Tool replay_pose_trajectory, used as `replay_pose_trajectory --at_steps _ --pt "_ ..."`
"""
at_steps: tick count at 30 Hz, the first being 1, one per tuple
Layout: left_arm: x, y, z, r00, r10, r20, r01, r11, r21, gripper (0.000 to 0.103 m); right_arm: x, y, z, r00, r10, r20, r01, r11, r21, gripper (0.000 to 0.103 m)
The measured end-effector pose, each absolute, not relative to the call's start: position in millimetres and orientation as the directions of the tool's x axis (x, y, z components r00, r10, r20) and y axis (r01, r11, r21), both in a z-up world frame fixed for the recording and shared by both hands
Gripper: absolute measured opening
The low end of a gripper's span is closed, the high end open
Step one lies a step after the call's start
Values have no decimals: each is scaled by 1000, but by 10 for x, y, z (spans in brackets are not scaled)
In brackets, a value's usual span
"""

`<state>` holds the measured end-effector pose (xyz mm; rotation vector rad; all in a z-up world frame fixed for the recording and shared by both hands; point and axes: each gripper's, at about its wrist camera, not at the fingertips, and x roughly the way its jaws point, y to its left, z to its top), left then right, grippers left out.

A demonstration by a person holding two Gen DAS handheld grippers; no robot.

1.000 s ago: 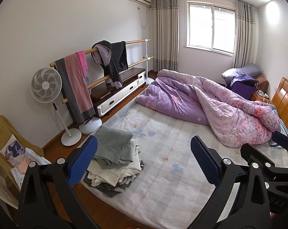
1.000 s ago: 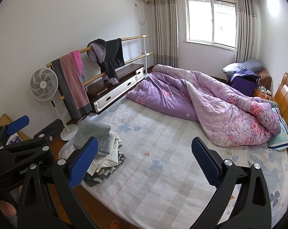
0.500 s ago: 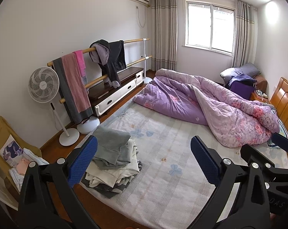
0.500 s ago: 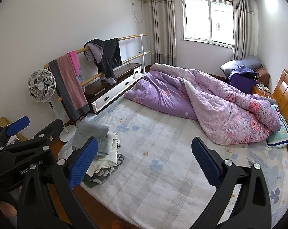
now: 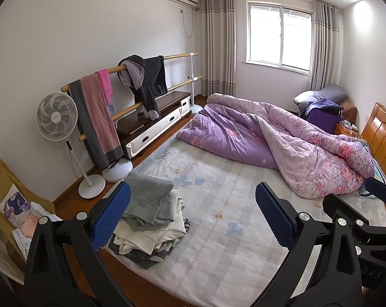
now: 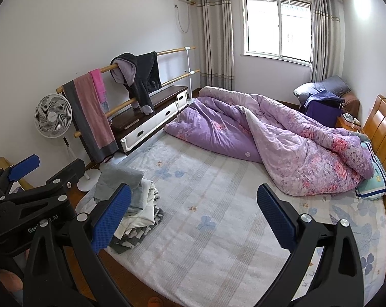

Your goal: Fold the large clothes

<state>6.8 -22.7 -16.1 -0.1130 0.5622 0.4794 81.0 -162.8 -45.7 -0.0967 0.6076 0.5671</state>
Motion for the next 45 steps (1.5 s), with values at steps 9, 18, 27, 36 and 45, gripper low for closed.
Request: replay_pose_trajectory --at_steps 9,18,27,36,45 --pt "113 -197 -152 742 405 -535 -464 885 26 98 822 -1639 -444 679 471 -563 -527 847 72 95" --pt "135 -191 -152 741 405 -535 -465 885 26 98 846 -1648 -440 680 470 -563 -527 847 70 95" --pt "142 -213 -159 740 407 -536 -467 884 26 98 882 -1668 -439 679 469 -565 -525 848 72 95" --pt "214 -174 -154 740 403 -539 -462 886 27 98 834 -1664 -477 682 461 -568 -517 853 73 95" --pt "203 -183 -158 742 402 -537 -461 887 28 98 830 -1665 -482 680 463 -569 -518 852 76 95"
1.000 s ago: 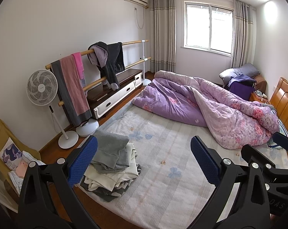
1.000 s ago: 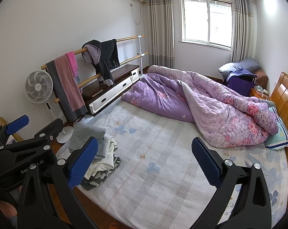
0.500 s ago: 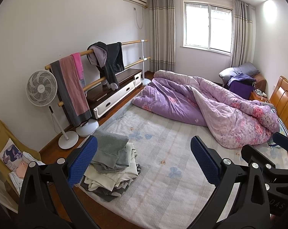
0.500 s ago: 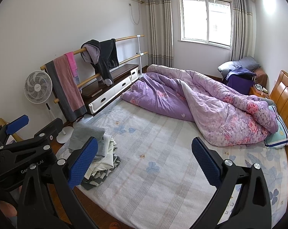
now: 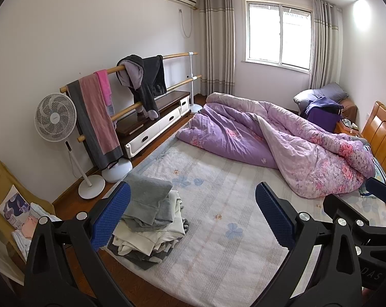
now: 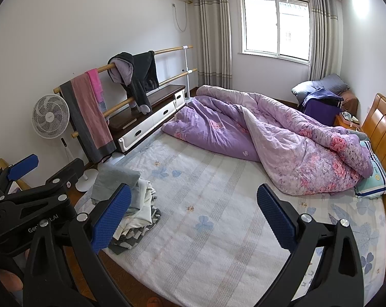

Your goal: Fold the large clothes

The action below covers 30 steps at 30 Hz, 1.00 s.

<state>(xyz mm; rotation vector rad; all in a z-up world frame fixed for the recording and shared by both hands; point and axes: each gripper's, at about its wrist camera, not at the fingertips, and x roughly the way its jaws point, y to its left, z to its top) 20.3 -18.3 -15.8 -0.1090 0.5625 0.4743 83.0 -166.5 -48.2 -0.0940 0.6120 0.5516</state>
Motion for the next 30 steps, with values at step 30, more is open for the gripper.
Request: replay_pose_trajectory --at_steps 30 --pt "284 -104 -199 735 395 -550 -452 891 36 98 837 -1640 -529 680 449 -580 -509 858 68 95"
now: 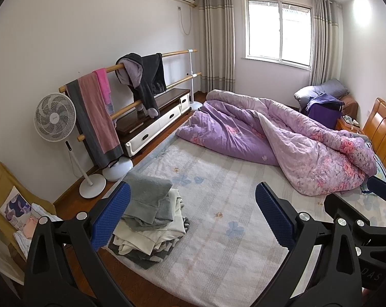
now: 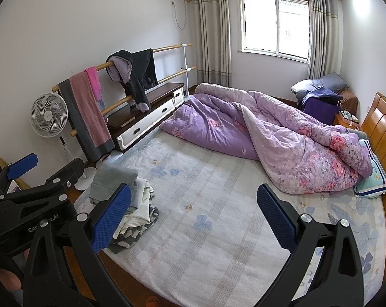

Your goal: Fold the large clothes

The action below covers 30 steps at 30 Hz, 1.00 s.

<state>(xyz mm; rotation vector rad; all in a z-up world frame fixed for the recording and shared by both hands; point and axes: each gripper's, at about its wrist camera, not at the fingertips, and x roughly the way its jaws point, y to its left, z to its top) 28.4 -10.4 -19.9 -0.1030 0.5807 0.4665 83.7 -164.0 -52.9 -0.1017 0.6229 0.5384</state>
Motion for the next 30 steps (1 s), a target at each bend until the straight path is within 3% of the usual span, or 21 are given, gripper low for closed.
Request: replay_pose_trajectory --at_steps 30 --pt "395 60 -316 754 372 -542 -412 910 51 98 898 -1640 -553 671 447 -591 -505 860 77 95"
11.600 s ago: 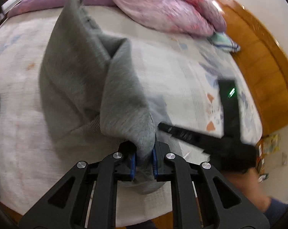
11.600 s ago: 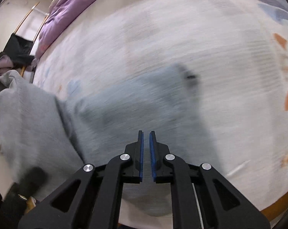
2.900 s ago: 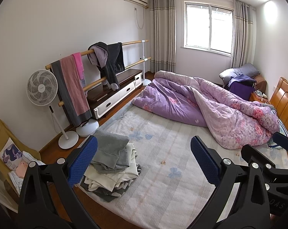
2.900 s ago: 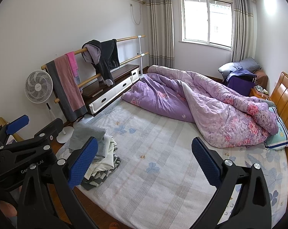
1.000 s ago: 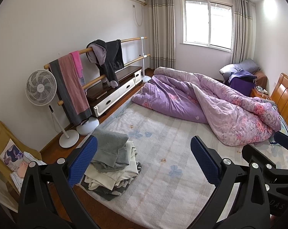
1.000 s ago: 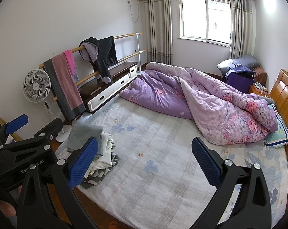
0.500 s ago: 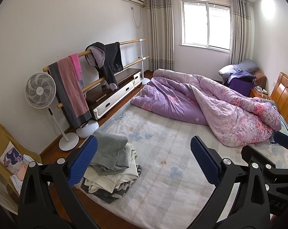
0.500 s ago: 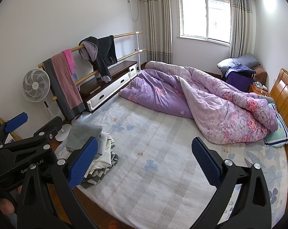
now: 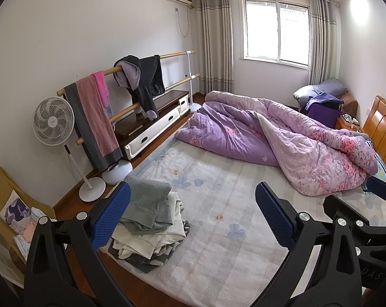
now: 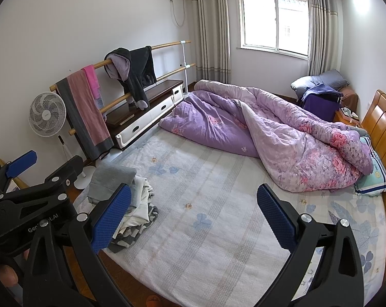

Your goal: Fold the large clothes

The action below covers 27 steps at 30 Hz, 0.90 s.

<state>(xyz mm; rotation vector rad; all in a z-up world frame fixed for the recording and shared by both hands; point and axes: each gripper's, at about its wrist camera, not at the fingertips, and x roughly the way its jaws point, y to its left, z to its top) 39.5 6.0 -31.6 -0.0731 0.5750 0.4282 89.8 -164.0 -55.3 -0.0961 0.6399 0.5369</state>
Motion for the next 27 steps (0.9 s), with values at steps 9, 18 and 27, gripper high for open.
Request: replay_pose_trajectory --at_steps 9,18,27 --pt "421 78 -318 755 369 -542 -408 911 51 98 912 -1642 -545 671 447 -591 -506 859 76 95" --pt "405 119 -336 757 377 -533 -409 910 63 98 912 -1639 -552 670 447 -593 -506 859 77 95" --pt "426 148 -361 760 372 -533 -403 913 64 98 948 -1640 -547 667 448 -595 -506 859 80 95"
